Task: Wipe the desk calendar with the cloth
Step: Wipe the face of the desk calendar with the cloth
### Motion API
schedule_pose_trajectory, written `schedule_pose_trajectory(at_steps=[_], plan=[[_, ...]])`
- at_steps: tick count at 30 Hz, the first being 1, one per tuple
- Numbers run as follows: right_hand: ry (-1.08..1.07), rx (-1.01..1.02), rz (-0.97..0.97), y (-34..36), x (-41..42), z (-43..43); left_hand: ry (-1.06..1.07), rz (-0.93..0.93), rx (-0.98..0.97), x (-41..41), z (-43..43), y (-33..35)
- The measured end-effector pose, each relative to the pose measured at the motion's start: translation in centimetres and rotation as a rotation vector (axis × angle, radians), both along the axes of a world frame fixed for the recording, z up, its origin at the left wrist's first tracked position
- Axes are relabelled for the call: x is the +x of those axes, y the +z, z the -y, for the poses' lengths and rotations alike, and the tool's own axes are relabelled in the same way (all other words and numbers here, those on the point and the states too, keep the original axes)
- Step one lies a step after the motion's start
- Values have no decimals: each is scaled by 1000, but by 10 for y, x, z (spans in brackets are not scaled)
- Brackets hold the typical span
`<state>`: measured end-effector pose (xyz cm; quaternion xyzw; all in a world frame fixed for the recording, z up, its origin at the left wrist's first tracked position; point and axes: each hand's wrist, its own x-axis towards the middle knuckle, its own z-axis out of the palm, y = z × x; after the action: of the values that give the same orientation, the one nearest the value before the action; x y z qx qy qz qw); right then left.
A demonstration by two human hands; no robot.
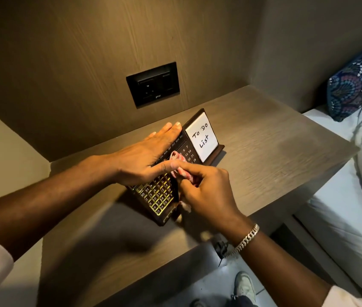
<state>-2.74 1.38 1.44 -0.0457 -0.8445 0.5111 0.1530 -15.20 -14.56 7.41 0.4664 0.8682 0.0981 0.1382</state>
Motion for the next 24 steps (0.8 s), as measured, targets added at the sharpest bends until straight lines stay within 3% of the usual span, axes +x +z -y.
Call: schedule_pose_trajectory(at_steps=[3,8,14,20,24], plan=[[-31,-23,8,4,-6,-17,-6,-16,-14,0,0,0],[-47,130,106,9,-15,-32,-7,-16,-8,0,-1,-2],[19,-35,112,6,1,-17,-7,-30,-13,0,-1,-1],[-51,169,191,11,-20,-52,-37,-103,-55,5,-4,2],[25,137,164,5,-3,-30,-46,-125,-67,6,-5,2]])
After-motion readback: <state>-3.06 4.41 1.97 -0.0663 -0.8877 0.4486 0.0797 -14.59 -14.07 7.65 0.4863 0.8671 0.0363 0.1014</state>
